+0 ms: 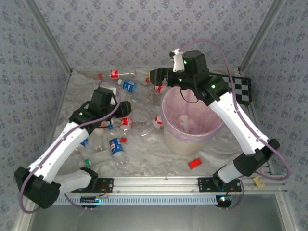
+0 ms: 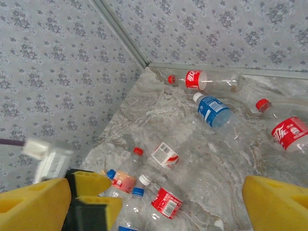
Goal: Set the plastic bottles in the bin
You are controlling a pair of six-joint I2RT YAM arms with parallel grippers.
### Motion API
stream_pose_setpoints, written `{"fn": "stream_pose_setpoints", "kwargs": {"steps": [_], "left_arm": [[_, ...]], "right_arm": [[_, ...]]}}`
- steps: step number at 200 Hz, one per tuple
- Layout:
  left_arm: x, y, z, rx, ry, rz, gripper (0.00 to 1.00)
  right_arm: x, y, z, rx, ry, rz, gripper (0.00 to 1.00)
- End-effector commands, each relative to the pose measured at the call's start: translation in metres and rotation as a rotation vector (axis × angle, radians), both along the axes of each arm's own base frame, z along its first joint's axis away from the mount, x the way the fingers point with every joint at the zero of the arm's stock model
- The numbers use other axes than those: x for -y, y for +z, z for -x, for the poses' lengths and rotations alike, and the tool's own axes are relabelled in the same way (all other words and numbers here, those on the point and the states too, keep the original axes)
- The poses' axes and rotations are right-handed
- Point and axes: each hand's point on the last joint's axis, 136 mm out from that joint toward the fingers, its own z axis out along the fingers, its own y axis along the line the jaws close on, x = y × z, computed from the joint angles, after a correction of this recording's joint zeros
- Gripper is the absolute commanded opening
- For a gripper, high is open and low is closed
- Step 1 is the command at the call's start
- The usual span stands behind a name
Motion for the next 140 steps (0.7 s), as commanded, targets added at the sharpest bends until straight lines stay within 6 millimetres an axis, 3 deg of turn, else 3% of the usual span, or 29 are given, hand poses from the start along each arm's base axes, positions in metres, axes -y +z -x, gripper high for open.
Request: {"fn": "stream_pose_setpoints", "kwargs": {"steps": [1,28,51,85,140], "left_arm": [[-0.052,-0.035,-0.004,-0.097,0.138,-0.172,0.68],[-0.080,-0.066,-0.047,-0.116,0.185,-0.160,0.70],[-0.079,-0.094,-0.079,-0.159,0.068,-0.254,0.74],[-0.064,-0.132,-0.093,-0.260,-0.126,-0.291,0.79],[-0.069,-0.157,-0.115,-0.318,-0.128,-0.285,0.84]], "right_arm": [[0.015,-0.013,0.007,-0.012,-0.009,0.072,0.94],[0.027,-0.018,0.014,-0.023,-0.009,0.109,0.94],[0.036,-0.024,0.020,-0.030,-0.016,0.140,0.94],[0.055,-0.028,0.026,-0.034,-0.053,0.149,0.94],[0.074,-0.026,0.030,-0.030,-0.082,0.140,0.94]]}}
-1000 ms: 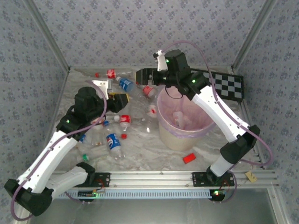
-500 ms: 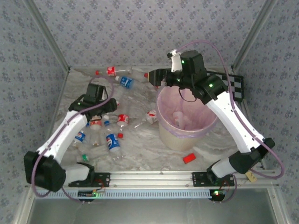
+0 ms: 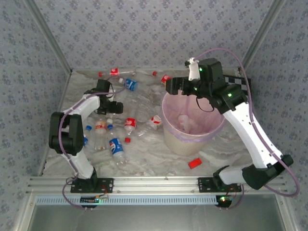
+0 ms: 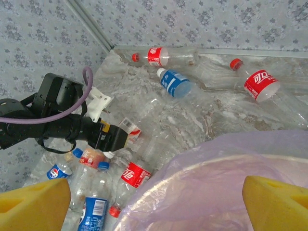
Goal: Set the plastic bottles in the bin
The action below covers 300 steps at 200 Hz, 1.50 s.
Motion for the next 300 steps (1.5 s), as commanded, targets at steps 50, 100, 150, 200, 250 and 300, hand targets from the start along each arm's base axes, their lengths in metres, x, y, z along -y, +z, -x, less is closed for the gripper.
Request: {"fn": "stream_pose_setpoints", "kwargs": {"steps": [50,100,150,200,250,300], "left_arm": [[0.011,-0.005,-0.023,-0.017,-0.062,-0.011,0.69],[0.015,0.038,-0.027,0.068,-0.051,0.012,0.57],[0.013,0.153,-0.007,0.305,0.020,0.115,0.55],[0.072,0.244,0.055,0.524,-0.083,0.655,0.56],[0.118,0.265,0.098,0.537,-0.223,0.814,0.57],[0.124,0.281,0.110,0.578,-0.237,0.844,0.56]], "right_arm": [[0.024,0.001,0.010,0.012,-0.035,0.007,0.94],[0.021,0.013,0.014,0.033,-0.018,-0.034,0.94],[-0.037,0.039,0.008,0.093,0.100,-0.161,0.93],[-0.099,0.050,-0.001,0.121,0.220,-0.240,0.94],[-0.138,0.033,-0.013,0.055,0.301,-0.225,1.00],[-0.154,0.003,-0.027,-0.036,0.291,-0.178,1.00]]}}
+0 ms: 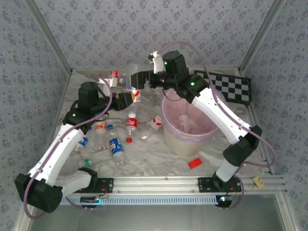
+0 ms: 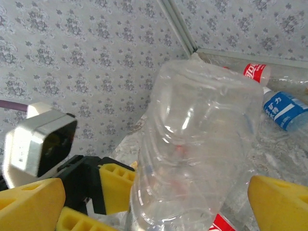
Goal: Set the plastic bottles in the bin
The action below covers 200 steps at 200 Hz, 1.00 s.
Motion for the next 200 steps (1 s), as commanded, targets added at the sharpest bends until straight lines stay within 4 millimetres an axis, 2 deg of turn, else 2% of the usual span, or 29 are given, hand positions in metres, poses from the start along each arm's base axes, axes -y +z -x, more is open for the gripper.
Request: {"fn": "stream_pose_setpoints", "kwargs": {"steps": [1,53,80,98,121,135,156,165,182,200], "left_arm": [[0.001,0.034,0.009,0.094,-0.008,0.070,0.55],[0.000,0.037,0.011,0.109,-0.003,0.071,0.55],[0.000,0.032,0.008,0.101,0.007,0.065,0.55],[-0.001,0.027,0.005,0.093,0.021,0.054,0.55],[-0.005,0.022,0.002,0.083,0.047,0.033,0.59],[-0.010,0.019,0.000,0.071,0.074,0.010,0.72],[-0.026,0.005,-0.002,0.003,0.157,-0.077,0.92],[-0.037,-0.006,0.000,-0.045,0.203,-0.132,0.94],[-0.062,-0.033,0.006,-0.135,0.313,-0.237,0.95],[-0.086,-0.063,0.016,-0.213,0.407,-0.318,0.96]], "right_arm": [[-0.005,-0.004,-0.001,-0.040,0.006,0.013,1.00],[-0.021,-0.012,-0.006,-0.085,0.048,-0.024,0.98],[-0.028,-0.007,-0.002,-0.094,0.095,-0.068,0.81],[-0.028,-0.007,-0.002,-0.096,0.091,-0.069,0.65],[-0.023,-0.003,-0.004,-0.073,0.069,-0.061,0.57],[-0.017,0.007,-0.009,-0.031,0.056,-0.057,0.54],[-0.001,0.034,-0.015,0.045,0.057,-0.027,0.51],[0.007,0.048,-0.015,0.085,0.053,-0.020,0.51],[0.028,0.063,-0.010,0.127,0.034,0.015,0.51],[0.056,0.070,-0.006,0.137,-0.046,0.057,0.50]]}}
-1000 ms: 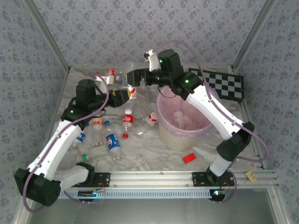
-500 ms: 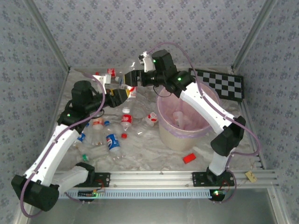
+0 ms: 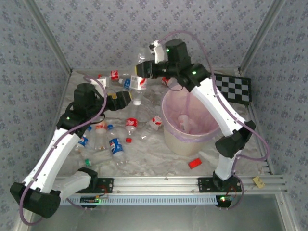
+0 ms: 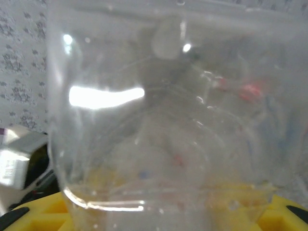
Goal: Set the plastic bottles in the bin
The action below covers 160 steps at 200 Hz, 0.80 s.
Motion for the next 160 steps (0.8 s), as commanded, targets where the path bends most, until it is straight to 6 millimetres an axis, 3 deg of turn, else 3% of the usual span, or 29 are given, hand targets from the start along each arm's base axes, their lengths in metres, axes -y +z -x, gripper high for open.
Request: {"fn": "stream_pose_setpoints", "kwargs": {"steps": [1,21,45,83,112,160], "left_arm": [[-0.046,-0.056,0.016,-0.174,0.184,-0.180,0.96],[-0.072,-0.092,0.030,-0.273,0.271,-0.287,0.96],[-0.096,-0.117,0.041,-0.351,0.331,-0.433,0.96],[-0.101,-0.145,0.042,-0.440,0.311,-0.498,0.94],[-0.103,-0.161,0.043,-0.491,0.302,-0.513,0.92],[-0.101,-0.175,0.044,-0.527,0.300,-0.493,0.89]], "right_arm": [[0.043,0.033,0.020,0.083,-0.063,0.052,0.49],[0.080,0.032,0.026,0.082,-0.151,0.131,0.47],[0.118,0.028,0.039,0.063,-0.216,0.219,0.45],[0.170,0.009,0.059,0.027,-0.330,0.405,0.45],[0.194,-0.027,0.069,-0.066,-0.349,0.574,0.43],[0.208,-0.100,0.084,-0.255,-0.275,0.869,0.43]]}}
